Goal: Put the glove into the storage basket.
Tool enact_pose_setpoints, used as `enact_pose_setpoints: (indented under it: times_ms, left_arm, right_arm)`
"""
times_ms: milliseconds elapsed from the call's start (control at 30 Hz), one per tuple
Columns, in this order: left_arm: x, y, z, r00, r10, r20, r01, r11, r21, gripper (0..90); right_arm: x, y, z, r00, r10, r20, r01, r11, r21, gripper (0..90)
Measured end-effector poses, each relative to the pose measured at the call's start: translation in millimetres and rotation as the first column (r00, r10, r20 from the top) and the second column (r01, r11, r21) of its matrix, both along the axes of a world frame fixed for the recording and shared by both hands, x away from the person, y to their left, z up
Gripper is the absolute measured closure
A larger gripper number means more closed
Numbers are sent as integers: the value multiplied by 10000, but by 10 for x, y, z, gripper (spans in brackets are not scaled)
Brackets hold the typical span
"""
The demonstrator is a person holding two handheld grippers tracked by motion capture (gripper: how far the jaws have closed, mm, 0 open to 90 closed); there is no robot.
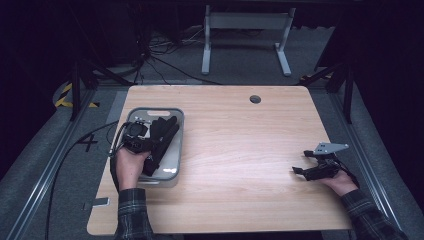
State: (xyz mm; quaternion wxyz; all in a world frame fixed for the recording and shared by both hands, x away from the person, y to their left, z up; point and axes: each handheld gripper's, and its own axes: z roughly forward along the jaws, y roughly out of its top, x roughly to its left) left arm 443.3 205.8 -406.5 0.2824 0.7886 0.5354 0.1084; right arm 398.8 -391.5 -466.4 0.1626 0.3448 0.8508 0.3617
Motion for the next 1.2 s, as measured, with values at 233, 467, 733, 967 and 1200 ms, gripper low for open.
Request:
enact_pose_setpoints:
  times_ms: [233,467,733,967,1200]
  left_arm:
    - [59,-7,-99,9995,23,-312,-12,9994,348,626]
    - [63,32,-115,9998,175,-95,-170,9987,476,372]
    - [7,52,-18,9978,218,631,-221,9997,38,244]
    - [-9,-81,84,9955,-287,898,318,9989,-334,224]
    - [-46,-241,218,9879,-774,1344,891,9925,-833,222]
  right_arm:
    - [0,0,0,10000,0,-1,0,10000,1,125]
    - [0,0,0,10000,3,0,-3,10000,-1,125]
    - [0,0,0,10000,0,1,0,10000,-1,125]
    - [0,0,0,10000,2,-1,-2,10000,-2,125]
    - [0,0,0,10000,3,-1,-3,10000,0,125]
